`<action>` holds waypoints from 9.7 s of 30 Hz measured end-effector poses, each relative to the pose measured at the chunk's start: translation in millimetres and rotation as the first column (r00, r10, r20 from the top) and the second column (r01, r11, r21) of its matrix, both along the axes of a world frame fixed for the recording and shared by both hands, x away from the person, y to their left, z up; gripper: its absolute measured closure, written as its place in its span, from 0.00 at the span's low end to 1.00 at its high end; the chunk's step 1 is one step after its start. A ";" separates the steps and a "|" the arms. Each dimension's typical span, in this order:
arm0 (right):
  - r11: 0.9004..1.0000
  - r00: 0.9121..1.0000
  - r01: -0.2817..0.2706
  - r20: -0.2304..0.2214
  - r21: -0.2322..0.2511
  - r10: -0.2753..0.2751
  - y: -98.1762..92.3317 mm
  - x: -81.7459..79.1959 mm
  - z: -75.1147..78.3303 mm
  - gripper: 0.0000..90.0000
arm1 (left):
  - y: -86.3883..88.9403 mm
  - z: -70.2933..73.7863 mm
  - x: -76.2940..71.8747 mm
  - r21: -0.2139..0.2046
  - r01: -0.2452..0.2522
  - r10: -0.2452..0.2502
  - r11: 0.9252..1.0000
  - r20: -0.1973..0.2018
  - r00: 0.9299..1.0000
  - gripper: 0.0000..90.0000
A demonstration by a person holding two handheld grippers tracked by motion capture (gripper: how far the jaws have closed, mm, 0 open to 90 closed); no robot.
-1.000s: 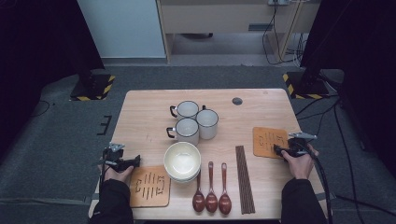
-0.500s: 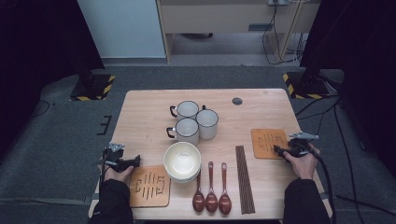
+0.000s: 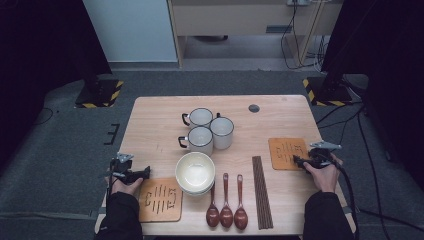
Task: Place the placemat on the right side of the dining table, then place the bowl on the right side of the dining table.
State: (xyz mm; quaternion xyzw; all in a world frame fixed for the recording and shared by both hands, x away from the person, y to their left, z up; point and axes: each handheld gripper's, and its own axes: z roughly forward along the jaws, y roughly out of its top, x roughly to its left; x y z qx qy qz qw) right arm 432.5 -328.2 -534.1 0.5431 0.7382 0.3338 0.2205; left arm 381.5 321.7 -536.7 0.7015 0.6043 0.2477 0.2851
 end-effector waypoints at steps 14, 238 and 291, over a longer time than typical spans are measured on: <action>0.999 0.999 0.008 0.048 0.036 -0.009 3.1 -3.6 10.1 0.31 | 0.1 0.0 0.1 0.001 -0.003 0.003 1.000 -0.001 1.000 0.00; 0.829 0.829 -0.549 0.198 0.104 0.524 293.3 -54.7 101.0 0.91 | -124.4 81.9 -39.6 -0.169 0.449 -0.385 0.877 0.310 0.869 0.89; 0.878 0.892 -0.450 0.030 0.161 0.451 294.3 -52.0 98.3 0.90 | -136.1 95.4 -51.1 -0.094 0.499 -0.424 0.861 0.408 0.808 0.75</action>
